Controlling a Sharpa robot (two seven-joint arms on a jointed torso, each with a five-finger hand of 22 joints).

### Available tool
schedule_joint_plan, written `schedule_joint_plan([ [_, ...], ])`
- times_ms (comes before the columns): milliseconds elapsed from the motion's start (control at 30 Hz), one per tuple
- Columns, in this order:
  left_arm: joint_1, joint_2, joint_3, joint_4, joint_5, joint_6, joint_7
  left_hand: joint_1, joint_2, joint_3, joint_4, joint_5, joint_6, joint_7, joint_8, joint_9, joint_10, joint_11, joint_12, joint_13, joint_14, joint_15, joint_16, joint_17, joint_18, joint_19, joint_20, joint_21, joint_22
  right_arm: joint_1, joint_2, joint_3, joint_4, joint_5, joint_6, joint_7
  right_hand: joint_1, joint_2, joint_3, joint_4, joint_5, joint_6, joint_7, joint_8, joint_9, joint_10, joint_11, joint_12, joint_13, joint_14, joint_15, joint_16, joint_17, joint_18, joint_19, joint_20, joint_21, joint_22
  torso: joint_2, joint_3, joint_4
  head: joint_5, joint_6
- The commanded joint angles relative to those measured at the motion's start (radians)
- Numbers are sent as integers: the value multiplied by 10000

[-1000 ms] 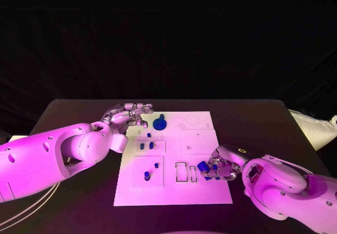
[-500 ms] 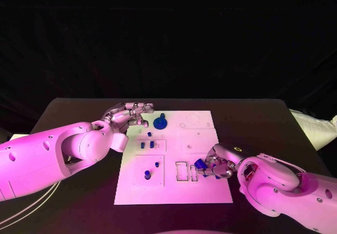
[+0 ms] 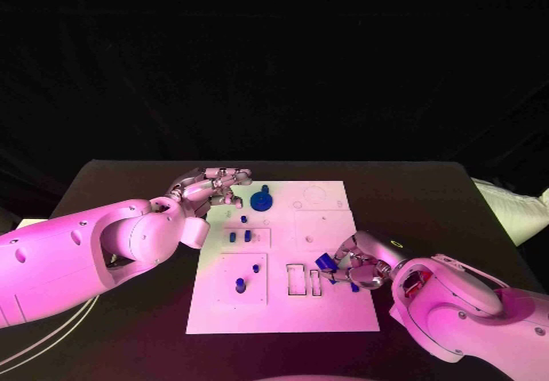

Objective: Assemble the parts on the task board

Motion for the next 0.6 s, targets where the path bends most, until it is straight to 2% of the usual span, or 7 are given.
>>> schedule_joint_plan([
  [33, -1, 23, 5, 23, 32, 232, 26, -36, 32, -49, 11, -27, -69, -6, 57, -12, -54, 7, 43, -10, -66, -25, 44, -17, 104, 39, 31, -32, -9, 35, 34, 13, 85, 612, -429, -86, 307, 233, -6, 62, 157, 55, -62, 149, 332, 42, -46, -56, 13, 660, -65, 71, 377, -72, 118, -68, 35, 150, -3, -10, 9, 12, 8],
  [200, -2, 42, 4, 27, 32, 245, 21, -31, 34, -51, 8, -26, -73, -6, 58, -13, -58, 7, 46, -11, -69, -25, 45, -19, 105, 38, 32, -35, -11, 60, 313, 19, 22, 945, -205, -80, 170, 238, -93, 117, 306, 56, -57, 163, 396, 56, -41, -85, 33, 661, -62, 81, 393, -77, 123, -69, 45, 169, 5, -24, 21, -2, 41],
  [300, -2, 58, 4, 31, 32, 240, 20, -25, 37, -54, 3, -25, -78, -6, 59, -13, -65, 7, 49, -12, -72, -25, 46, -22, 105, 38, 32, -40, -14, 64, 538, 13, -62, 1060, 185, -88, -160, 265, -249, 138, 526, 44, -50, 166, 463, 73, -33, -122, 48, 663, -53, 92, 409, -79, 126, -61, 50, 180, 9, -24, 31, 24, 43],
  [367, -2, 66, 4, 37, 32, 235, 17, -25, 37, -54, 3, -25, -78, -6, 59, -13, -65, 7, 49, -12, -72, -25, 46, -22, 105, 38, 32, -40, -14, 65, 673, 5, -119, 1086, 429, -94, -372, 303, -345, 143, 522, 55, -57, 177, 508, 73, -35, -192, 16, 665, -53, 101, 424, -80, 128, -53, 54, 188, 9, -27, 41, 38, 30],
  [433, -2, 70, 4, 45, 32, 230, 13, -25, 37, -54, 3, -25, -78, -6, 59, -13, -65, 7, 49, -12, -72, -25, 46, -22, 105, 38, 32, -40, -14, 66, 816, -3, -190, 1084, 717, -105, -657, 369, -467, 149, 474, 66, -71, 192, 566, 68, -39, -291, -37, 664, -56, 102, 422, -80, 127, -49, 55, 191, 16, -22, 13, 58, 9],
  [600, -1, 70, 4, 57, 32, 227, 12, -25, 37, -54, 3, -25, -78, -6, 59, -13, -65, 7, 49, -12, -72, -25, 46, -22, 105, 38, 32, -40, -14, 65, 1109, -24, -343, 976, 1116, -124, -1047, 465, -664, 148, 300, 72, -94, 221, 677, 40, -58, -520, -173, 660, -70, 99, 415, -77, 122, -54, 48, 186, 7, -22, 0, 83, -8],
])
